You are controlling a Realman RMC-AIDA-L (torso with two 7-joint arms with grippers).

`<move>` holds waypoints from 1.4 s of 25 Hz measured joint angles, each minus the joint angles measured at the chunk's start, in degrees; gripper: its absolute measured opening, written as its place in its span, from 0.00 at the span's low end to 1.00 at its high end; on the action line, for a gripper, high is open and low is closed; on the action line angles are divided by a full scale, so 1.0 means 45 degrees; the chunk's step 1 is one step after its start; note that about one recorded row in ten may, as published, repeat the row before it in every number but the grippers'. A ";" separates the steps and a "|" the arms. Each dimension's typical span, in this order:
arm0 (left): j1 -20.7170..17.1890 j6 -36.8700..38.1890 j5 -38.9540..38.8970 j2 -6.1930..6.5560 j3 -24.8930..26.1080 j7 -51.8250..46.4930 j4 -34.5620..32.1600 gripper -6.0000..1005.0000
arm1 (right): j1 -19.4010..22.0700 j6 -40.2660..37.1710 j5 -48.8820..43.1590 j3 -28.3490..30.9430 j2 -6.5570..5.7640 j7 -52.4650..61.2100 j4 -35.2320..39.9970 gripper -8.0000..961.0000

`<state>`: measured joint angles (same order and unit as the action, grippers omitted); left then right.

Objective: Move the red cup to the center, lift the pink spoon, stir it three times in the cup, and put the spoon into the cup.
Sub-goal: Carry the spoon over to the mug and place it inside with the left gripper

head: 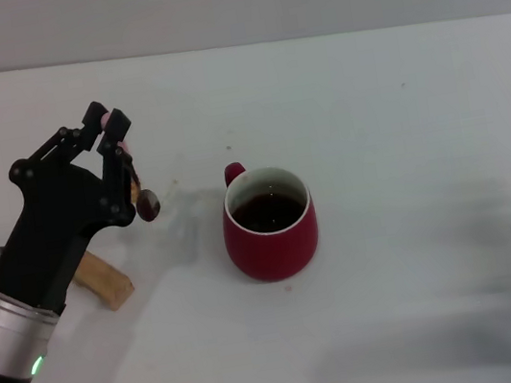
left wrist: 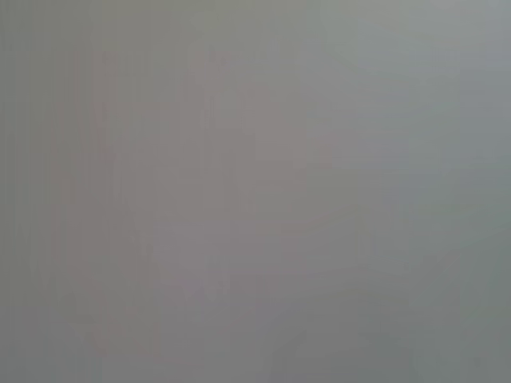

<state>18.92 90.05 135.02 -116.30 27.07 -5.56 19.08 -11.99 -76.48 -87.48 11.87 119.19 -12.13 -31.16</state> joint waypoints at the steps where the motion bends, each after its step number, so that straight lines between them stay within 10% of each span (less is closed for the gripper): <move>1: 0.0034 0.0060 0.0046 -0.0008 0.0012 -0.0020 -0.0010 0.15 | 0.0053 -0.0004 0.0002 0.0121 -0.0010 0.0000 0.0089 0.01; 35: 0.0842 0.0708 0.1470 -0.0399 -0.0042 -0.0778 0.0510 0.15 | 0.0655 0.0051 0.0008 0.1001 0.0037 0.0000 0.1043 0.01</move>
<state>22.71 93.24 141.63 -118.09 26.89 -9.06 21.38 -9.05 -76.25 -87.45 16.38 119.36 -12.13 -26.46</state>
